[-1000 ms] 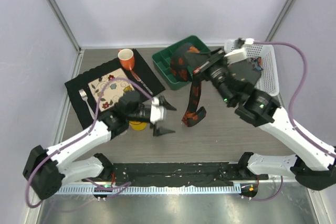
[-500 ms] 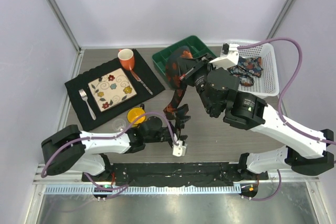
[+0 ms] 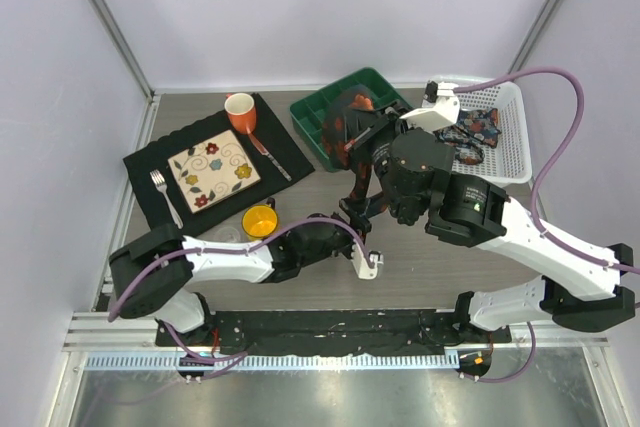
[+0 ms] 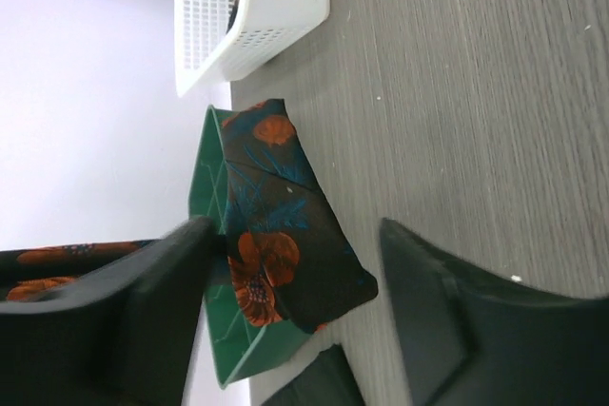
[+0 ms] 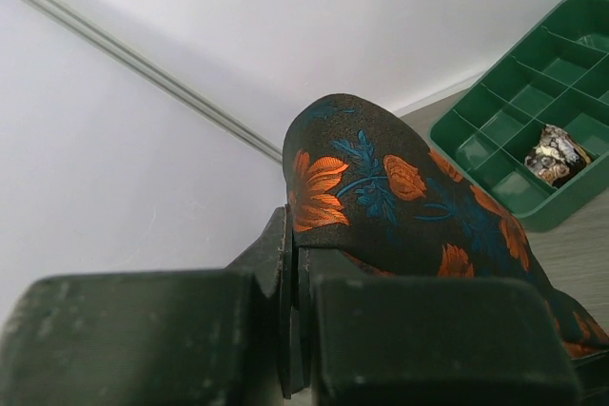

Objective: Roll the ties
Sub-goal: Flatten out the tie at the center of the board.

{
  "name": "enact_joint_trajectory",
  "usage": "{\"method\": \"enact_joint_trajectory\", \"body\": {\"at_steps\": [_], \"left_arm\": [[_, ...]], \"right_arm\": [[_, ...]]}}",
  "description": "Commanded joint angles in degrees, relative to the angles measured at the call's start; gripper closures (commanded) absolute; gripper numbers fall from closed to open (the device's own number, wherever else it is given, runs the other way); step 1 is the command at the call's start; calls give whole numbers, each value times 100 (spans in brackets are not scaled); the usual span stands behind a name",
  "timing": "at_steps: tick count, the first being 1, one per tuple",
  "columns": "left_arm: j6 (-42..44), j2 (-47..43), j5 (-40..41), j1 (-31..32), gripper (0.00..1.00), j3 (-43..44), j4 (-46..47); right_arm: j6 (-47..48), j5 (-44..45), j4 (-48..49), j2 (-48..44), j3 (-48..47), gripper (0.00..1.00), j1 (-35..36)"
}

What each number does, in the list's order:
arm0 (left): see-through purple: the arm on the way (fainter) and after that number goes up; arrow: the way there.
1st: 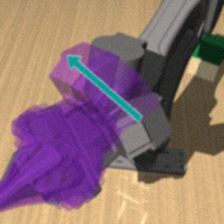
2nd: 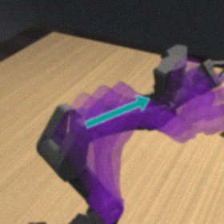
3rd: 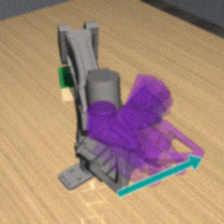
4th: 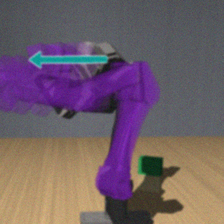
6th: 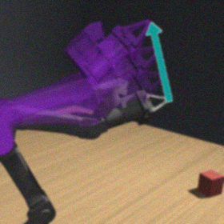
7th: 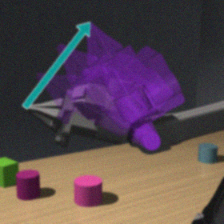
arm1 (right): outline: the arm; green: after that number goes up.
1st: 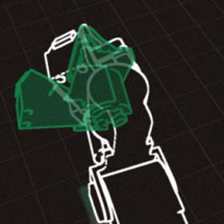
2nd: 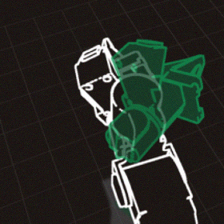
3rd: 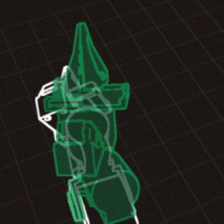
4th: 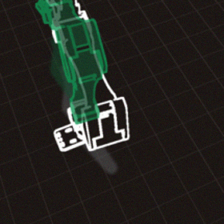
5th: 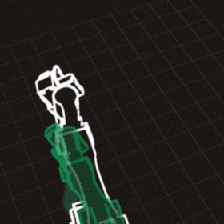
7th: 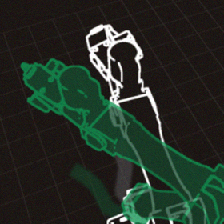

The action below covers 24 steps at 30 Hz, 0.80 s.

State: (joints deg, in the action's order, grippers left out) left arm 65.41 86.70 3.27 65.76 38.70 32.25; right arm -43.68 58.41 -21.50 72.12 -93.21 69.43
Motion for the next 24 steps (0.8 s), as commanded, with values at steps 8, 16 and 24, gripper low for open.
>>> {"method": "enact_joint_trajectory", "body": {"at_steps": [8,16,24], "left_arm": [[-1336,-1695,-1327,-220,94,-300,-683],[-3287,-3386,-2155,-1117,54,-1021,-2423],[-4238,-4836,-2497,-2102,27,-1558,-4331]], "right_arm": [[0,1810,6,-942,521,99,53],[-4565,1781,-3683,-2500,1690,99,36],[-8102,444,-5329,-3186,3520,99,36]]}}
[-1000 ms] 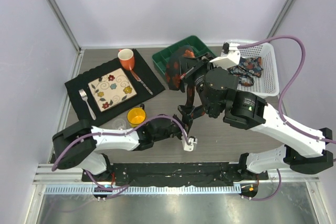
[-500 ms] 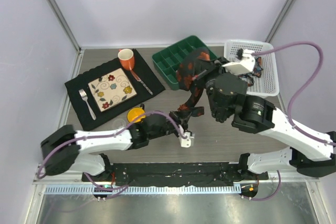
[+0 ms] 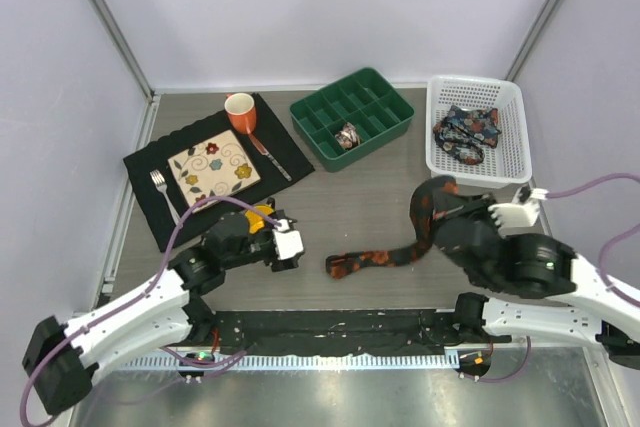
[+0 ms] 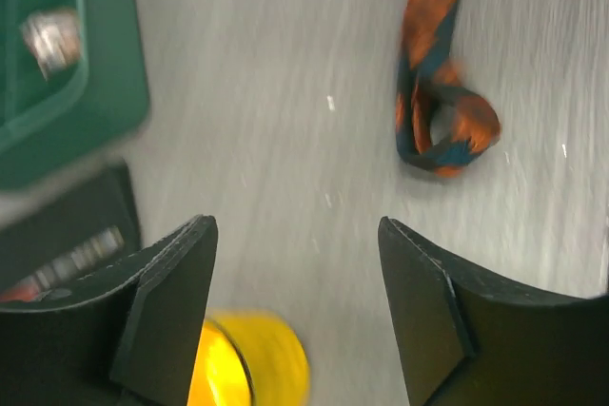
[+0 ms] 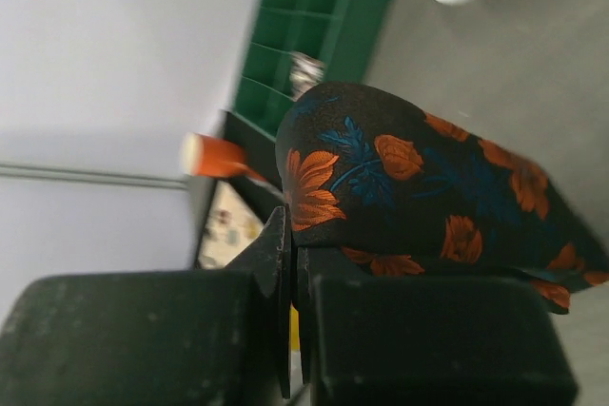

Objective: Roll the ties
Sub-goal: Flatten out the tie at the center of the board.

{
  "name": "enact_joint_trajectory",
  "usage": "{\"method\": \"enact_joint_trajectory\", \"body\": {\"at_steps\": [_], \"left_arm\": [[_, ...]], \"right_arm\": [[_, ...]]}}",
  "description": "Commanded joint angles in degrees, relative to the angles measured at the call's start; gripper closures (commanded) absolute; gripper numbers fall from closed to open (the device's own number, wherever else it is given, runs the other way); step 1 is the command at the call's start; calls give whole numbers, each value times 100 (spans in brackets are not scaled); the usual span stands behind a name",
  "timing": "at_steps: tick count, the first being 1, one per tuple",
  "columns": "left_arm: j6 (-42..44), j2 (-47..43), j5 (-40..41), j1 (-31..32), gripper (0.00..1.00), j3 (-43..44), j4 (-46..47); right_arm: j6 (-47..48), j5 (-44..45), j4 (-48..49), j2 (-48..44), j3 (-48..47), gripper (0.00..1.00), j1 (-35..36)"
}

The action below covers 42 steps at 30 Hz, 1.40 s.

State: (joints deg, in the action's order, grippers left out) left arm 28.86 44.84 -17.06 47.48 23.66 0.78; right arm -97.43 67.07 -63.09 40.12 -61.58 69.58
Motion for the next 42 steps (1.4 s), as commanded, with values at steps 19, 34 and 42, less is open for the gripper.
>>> {"method": "enact_joint_trajectory", "body": {"at_steps": [19,34,42], "left_arm": [[49,3179,-1493,875,0,2738,-1913],[234,5157,-563,1500,4,3549,-1335],[199,5843,-16,1668,14,3935,-1097]], "right_arm": [[-4275,-511,-1593,-373,1068,99,20],[-4785,-440,-1390,-804,1614,99,20],[-4952,-475,-1355,-857,1720,99,20]]}}
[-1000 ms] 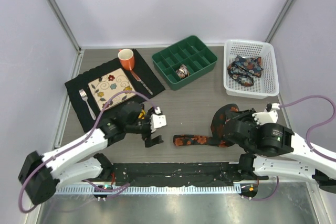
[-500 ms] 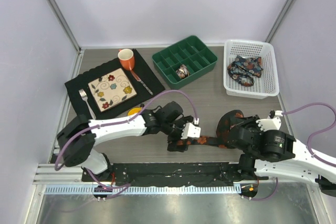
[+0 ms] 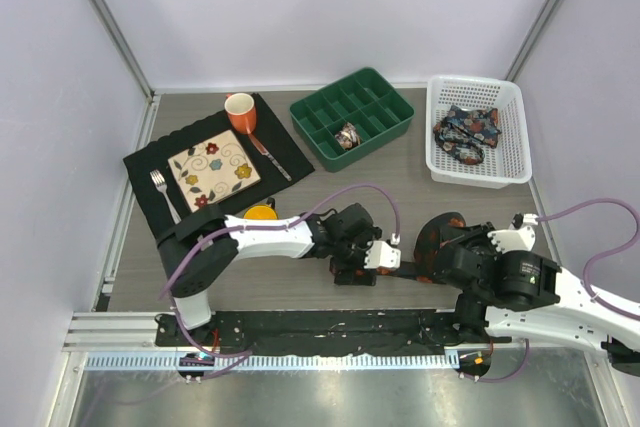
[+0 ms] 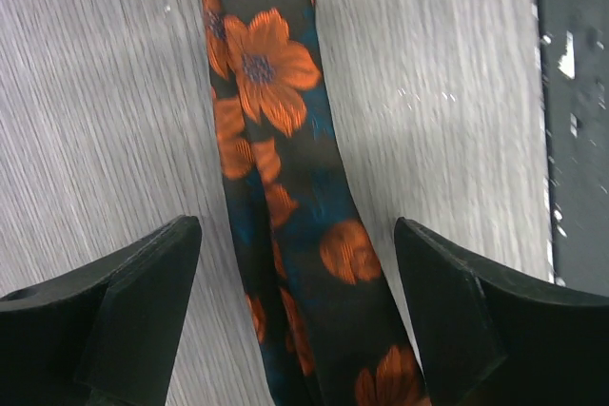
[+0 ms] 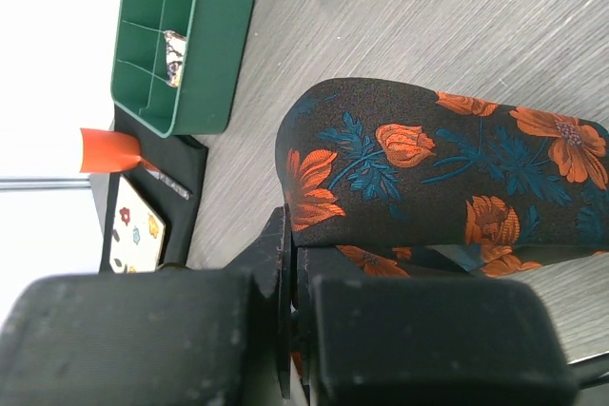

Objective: Roll the ties
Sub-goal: Flatten out the tie at the center of the board.

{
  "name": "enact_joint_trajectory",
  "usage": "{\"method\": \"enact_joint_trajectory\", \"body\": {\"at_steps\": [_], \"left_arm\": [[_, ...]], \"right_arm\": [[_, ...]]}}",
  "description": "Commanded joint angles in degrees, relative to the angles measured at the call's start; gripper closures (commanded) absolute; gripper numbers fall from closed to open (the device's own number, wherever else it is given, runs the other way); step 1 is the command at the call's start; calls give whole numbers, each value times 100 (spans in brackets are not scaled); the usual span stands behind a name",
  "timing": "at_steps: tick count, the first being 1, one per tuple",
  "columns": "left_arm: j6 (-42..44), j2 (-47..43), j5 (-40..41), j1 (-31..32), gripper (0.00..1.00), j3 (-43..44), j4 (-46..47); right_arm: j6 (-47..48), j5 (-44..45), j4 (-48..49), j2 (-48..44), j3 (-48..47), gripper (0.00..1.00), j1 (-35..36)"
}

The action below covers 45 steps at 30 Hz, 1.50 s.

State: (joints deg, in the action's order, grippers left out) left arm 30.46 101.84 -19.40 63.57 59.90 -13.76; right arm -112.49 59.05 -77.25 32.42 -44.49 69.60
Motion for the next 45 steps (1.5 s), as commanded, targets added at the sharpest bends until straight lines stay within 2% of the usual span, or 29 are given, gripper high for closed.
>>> {"method": "enact_joint_trajectory", "body": {"at_steps": [1,3,7,9,13,17,23,27,30,36,39,41,45], "left_arm": [[30,186,148,59,16,338,348],[136,283,68,59,21,426,182],[145,249,208,-72,68,506,-670],[83,-5,112,-291,76,181,-995],[57,-628,339,-477,83,-601,-1112],[-189,-929,656,-477,85,-795,-1304],[-452,-1025,1412,-495,89,-927,-1603],[-585,-1140,1588,-565,89,-1041,-1674],[-646,-1132,1623,-609,89,-1077,-1691],[-682,-1061,1685,-627,89,-1059,-1726],[-690,-1061,1668,-670,89,-1094,-1735],[-690,-1052,1659,-697,89,-1103,-1753],[-664,-1044,1676,-714,89,-1121,-1762]], "right_arm": [[-3464,335,61,-96,37,99,18],[-3490,353,88,-105,46,99,18],[-3526,458,79,-157,63,99,18],[-3639,485,88,-184,159,99,18],[-3929,520,88,-254,388,99,18],[-4360,546,219,-281,739,98,18],[-4642,661,-17,-491,986,81,-78],[-4633,1028,-920,-1096,627,69,-754],[-4370,1284,-923,-1510,590,60,-1483],[-3913,1249,-932,-2249,547,55,-2336],[-3615,1661,-923,-2372,346,49,-2635],[-3272,2012,-932,-2390,222,38,-2662],[-2972,2164,-932,-2329,20,33,-2663]]}}
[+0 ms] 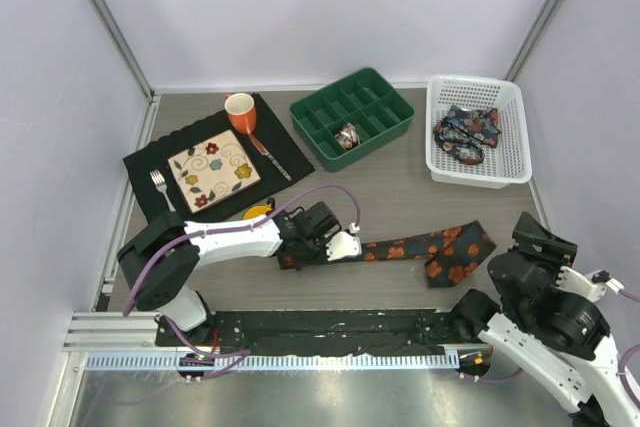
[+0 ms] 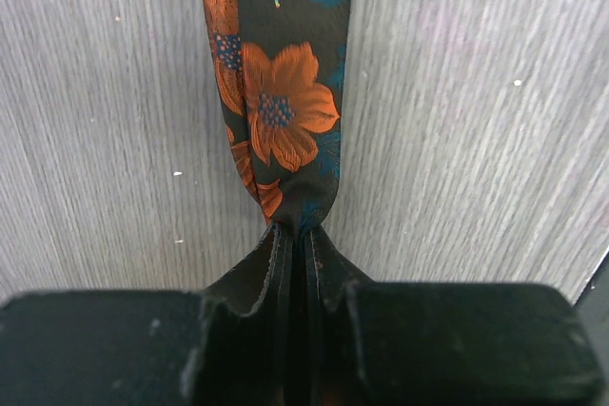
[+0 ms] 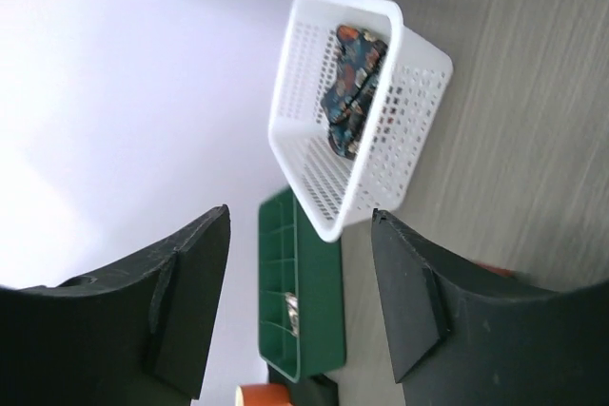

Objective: Roll the ties
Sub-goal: Flatten out the tie at the center of the board.

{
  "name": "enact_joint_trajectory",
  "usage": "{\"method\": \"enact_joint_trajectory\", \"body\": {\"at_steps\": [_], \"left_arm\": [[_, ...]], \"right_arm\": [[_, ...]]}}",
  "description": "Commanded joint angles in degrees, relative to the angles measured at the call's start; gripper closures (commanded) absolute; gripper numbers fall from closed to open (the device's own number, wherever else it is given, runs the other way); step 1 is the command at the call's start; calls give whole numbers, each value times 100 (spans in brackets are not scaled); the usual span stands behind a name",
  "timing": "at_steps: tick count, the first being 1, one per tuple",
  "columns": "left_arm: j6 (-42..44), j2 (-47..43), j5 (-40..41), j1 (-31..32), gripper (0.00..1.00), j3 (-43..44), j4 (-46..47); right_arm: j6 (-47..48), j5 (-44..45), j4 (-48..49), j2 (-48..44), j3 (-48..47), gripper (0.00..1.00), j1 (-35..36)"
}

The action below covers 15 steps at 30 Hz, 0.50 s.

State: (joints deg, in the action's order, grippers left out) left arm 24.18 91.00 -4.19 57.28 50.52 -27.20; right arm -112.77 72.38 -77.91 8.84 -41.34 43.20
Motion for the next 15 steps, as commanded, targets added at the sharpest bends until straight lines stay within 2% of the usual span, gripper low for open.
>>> {"method": "enact_joint_trajectory", "body": {"at_steps": [1,5,8,10,11,12,13,15], "left_arm": [[-37,40,146,-85,90,-183,-418],[7,40,111,-85,90,-192,-435],[34,40,93,-94,89,-183,-435],[42,67,67,-94,89,-157,-453],[60,67,58,-103,89,-139,-453],[77,93,58,-94,89,-130,-461],[86,102,58,-103,89,-122,-453],[86,137,67,-103,89,-95,-453]], "right_arm": [[-2900,839,-858,56,-322,33,-22],[-2251,962,-857,608,-769,30,-31],[-1075,901,-823,1504,-1506,25,-13],[564,463,-517,2249,-2069,23,-5],[1433,192,260,2488,-2210,23,-5],[3356,-107,746,2682,-2342,23,-5],[3959,-910,1064,3180,-2430,25,-5],[4882,-1732,1243,3815,-2850,27,-5]]}}
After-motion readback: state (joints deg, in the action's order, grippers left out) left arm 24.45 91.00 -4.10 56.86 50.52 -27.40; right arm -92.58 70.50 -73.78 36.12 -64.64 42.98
